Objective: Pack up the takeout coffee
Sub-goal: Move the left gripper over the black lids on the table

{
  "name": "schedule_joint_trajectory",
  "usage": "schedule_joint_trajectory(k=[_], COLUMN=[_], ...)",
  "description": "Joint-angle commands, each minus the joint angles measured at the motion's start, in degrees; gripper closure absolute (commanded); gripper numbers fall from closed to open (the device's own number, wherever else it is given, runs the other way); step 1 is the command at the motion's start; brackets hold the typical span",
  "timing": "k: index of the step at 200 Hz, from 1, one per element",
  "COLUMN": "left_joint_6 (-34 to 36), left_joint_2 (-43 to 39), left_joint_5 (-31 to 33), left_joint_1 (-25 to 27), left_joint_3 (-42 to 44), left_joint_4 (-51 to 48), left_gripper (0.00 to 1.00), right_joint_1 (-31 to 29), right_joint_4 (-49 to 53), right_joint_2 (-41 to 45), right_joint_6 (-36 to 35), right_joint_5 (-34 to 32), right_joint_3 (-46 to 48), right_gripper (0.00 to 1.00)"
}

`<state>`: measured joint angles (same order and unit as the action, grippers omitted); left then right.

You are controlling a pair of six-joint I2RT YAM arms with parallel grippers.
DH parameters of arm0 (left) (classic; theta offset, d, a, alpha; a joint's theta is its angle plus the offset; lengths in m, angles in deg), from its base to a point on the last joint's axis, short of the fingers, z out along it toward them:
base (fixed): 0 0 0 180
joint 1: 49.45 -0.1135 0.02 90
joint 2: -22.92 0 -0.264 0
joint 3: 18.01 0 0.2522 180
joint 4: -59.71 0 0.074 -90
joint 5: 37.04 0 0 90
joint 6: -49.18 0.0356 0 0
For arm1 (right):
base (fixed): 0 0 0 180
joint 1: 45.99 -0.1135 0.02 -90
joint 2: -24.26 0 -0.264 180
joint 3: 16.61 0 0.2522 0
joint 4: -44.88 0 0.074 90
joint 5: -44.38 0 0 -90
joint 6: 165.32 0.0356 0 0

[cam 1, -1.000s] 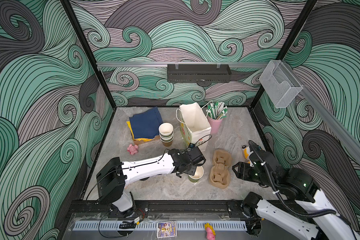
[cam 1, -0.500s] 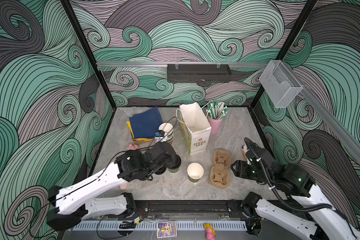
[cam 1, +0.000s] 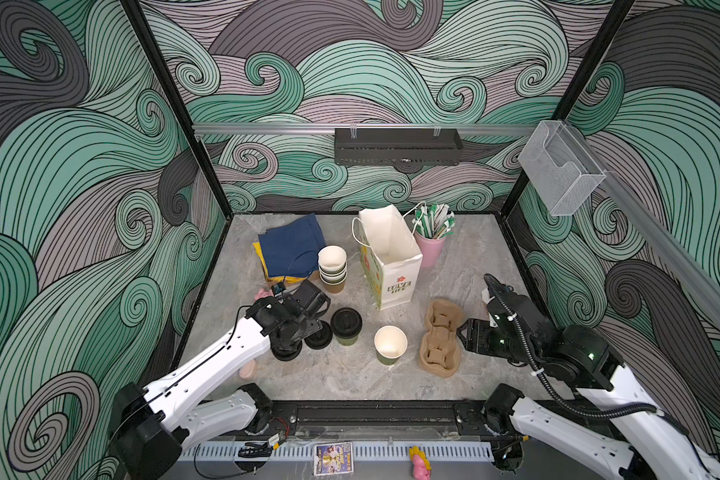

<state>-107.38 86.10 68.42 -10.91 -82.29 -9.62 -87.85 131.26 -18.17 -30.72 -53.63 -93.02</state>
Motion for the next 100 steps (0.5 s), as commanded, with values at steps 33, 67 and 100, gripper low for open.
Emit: schedule_joint_trajectory(k=[33, 67, 100], left_joint_6=[-6.8, -8.3, -8.1], left_joint_2=[8.7, 15.4, 17.9], left_joint_5=[-5.7, -8.5, -12.8], left_joint_1=[-3.3, -4.6, -6.2], left_joint_3=[0.9, -0.1, -0.1], left_joint_4=[11.2, 10.8, 13.3], left_gripper=[0.20, 0.22, 0.23], right_joint_1=[0.3, 0.3, 0.3], right_joint_4=[1.0, 1.3, 1.3], right_joint_2=[0.7, 0.9, 1.5], right_joint_6=[0.9, 1.5, 2.1], right_joint_5=[0.2, -0.8, -0.7], right_joint_3=[0.1, 0.0, 0.5], right_gripper=[0.35, 0.34, 0.34])
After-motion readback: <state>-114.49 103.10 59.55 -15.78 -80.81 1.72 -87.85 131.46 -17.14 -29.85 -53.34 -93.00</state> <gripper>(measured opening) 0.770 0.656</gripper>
